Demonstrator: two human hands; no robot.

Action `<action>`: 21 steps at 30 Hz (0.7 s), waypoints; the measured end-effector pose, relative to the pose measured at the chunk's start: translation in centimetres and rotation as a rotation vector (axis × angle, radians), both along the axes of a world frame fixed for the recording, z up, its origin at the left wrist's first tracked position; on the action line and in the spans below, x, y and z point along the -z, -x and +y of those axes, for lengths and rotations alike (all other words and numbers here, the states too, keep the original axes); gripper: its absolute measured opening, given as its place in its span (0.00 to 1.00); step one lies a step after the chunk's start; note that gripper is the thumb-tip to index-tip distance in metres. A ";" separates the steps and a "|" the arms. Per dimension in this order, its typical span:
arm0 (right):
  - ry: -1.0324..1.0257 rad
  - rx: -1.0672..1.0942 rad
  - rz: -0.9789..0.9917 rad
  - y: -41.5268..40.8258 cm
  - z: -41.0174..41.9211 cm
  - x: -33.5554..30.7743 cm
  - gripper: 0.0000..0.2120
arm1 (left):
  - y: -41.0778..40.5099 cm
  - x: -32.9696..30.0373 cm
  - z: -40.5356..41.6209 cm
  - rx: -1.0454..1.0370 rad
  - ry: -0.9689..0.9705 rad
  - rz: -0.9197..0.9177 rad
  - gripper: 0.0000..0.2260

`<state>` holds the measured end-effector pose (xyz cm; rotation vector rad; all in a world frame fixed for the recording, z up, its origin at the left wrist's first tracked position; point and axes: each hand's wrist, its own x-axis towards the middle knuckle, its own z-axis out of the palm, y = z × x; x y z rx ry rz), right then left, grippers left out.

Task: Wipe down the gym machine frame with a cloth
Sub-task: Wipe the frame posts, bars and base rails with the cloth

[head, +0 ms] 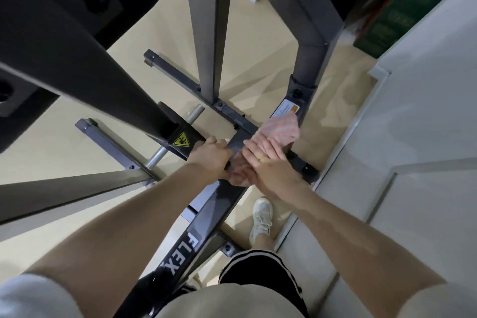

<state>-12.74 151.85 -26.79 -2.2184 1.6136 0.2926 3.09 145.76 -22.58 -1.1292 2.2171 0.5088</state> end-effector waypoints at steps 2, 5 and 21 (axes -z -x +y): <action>0.080 -0.045 0.002 1.7 -1.6 0.8 0.24 | -0.1 0.2 0.0 0.000 0.021 -0.009 0.22; 0.080 0.140 -0.051 4.6 -5.2 0.2 0.36 | -0.2 0.6 0.0 -0.013 0.038 -0.010 0.24; 0.058 0.032 0.010 3.6 -3.0 1.4 0.24 | 3.1 2.5 -1.2 -0.436 -0.270 0.302 0.20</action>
